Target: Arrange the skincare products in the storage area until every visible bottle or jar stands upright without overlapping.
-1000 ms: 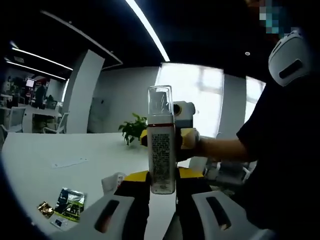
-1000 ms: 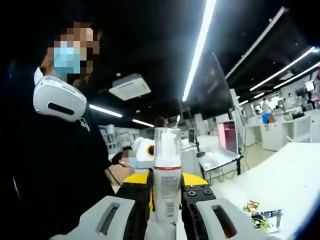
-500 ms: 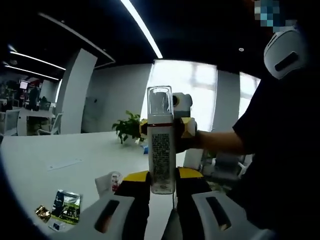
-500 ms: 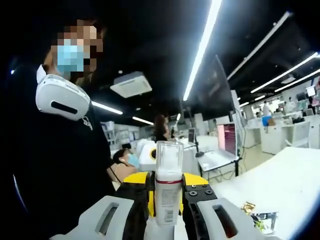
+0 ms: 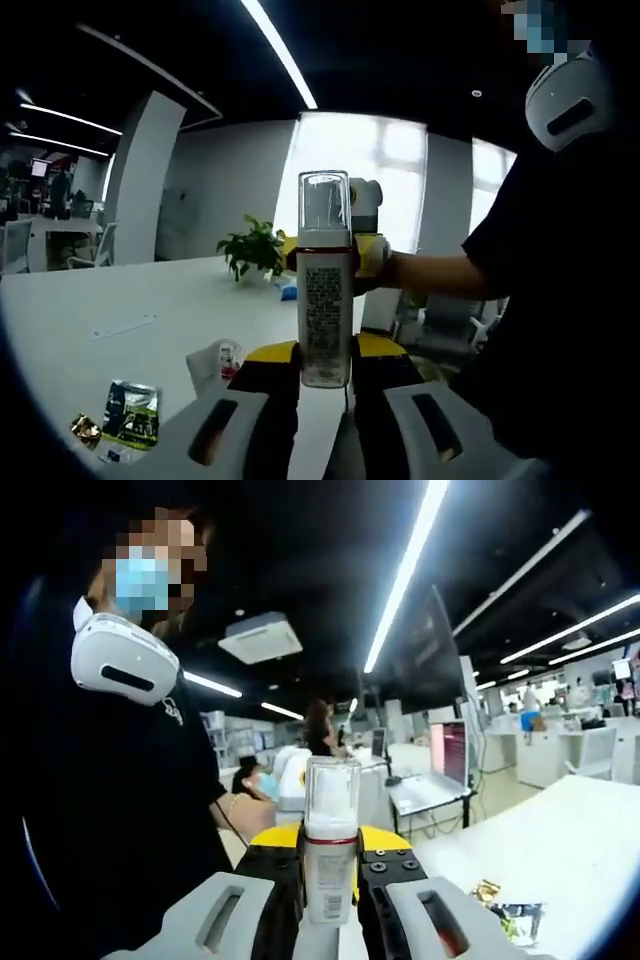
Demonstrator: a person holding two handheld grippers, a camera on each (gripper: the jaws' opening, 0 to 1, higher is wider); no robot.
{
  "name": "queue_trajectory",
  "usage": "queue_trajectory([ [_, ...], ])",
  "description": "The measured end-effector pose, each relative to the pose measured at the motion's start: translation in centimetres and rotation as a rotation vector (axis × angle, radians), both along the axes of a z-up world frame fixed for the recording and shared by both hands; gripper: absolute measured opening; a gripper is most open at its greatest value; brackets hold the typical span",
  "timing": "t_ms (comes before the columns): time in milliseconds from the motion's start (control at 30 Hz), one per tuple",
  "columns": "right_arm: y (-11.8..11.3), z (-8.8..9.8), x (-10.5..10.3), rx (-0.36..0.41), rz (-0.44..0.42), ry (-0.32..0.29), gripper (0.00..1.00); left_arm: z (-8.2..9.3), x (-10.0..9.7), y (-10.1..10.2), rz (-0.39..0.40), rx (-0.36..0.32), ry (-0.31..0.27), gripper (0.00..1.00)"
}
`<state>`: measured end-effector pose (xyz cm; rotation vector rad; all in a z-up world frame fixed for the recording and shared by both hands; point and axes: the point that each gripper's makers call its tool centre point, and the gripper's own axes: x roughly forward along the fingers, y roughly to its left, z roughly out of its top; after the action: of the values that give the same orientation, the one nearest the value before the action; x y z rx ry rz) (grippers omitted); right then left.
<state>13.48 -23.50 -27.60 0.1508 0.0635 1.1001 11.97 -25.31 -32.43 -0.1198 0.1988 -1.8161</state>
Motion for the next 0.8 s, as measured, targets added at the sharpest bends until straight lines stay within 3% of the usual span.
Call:
queue_trajectory([
  [200, -0.2, -0.5, 0.2, -0.001, -0.032, 0.0, 0.11, -0.6, 0.1, -0.3, 0.045, 0.015, 0.027, 0.15],
  [333, -0.5, -1.0, 0.2, 0.0, -0.045, 0.01, 0.11, -2.2, 0.5, -0.2, 0.088, 0.082, -0.007, 0.24],
  [800, -1.5, -2.1, 0.2, 0.005, -0.094, 0.003, 0.11, -4.6, 2.3, 1.0, 0.23, 0.142, -0.037, 0.39],
])
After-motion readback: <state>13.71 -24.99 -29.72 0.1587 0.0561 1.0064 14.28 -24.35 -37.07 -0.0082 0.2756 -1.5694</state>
